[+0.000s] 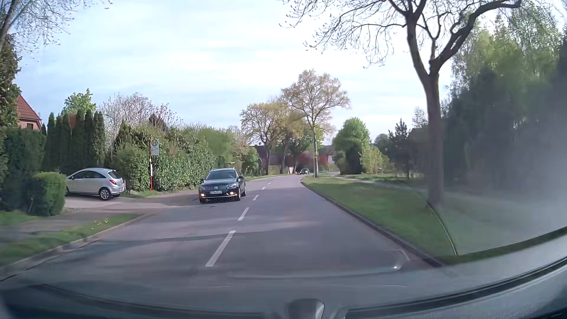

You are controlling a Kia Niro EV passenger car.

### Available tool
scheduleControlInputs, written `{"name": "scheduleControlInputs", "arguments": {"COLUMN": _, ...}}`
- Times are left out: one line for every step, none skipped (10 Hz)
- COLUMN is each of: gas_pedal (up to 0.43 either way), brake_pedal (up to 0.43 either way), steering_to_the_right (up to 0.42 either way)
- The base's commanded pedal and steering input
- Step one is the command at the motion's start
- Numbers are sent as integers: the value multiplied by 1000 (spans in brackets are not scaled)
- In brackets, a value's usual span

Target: Follow the waypoints while adhering to traffic rules and regulations

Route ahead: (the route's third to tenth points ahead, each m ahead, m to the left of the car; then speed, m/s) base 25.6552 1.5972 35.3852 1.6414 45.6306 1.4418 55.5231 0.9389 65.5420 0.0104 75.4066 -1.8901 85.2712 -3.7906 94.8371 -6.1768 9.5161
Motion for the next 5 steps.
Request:
{"name": "scheduleControlInputs", "arguments": {"gas_pedal": 79, "brake_pedal": 0, "steering_to_the_right": 4}}
{"name": "scheduleControlInputs", "arguments": {"gas_pedal": 79, "brake_pedal": 0, "steering_to_the_right": 4}}
{"name": "scheduleControlInputs", "arguments": {"gas_pedal": 79, "brake_pedal": 0, "steering_to_the_right": 4}}
{"name": "scheduleControlInputs", "arguments": {"gas_pedal": 79, "brake_pedal": 0, "steering_to_the_right": 3}}
{"name": "scheduleControlInputs", "arguments": {"gas_pedal": 79, "brake_pedal": 0, "steering_to_the_right": 1}}
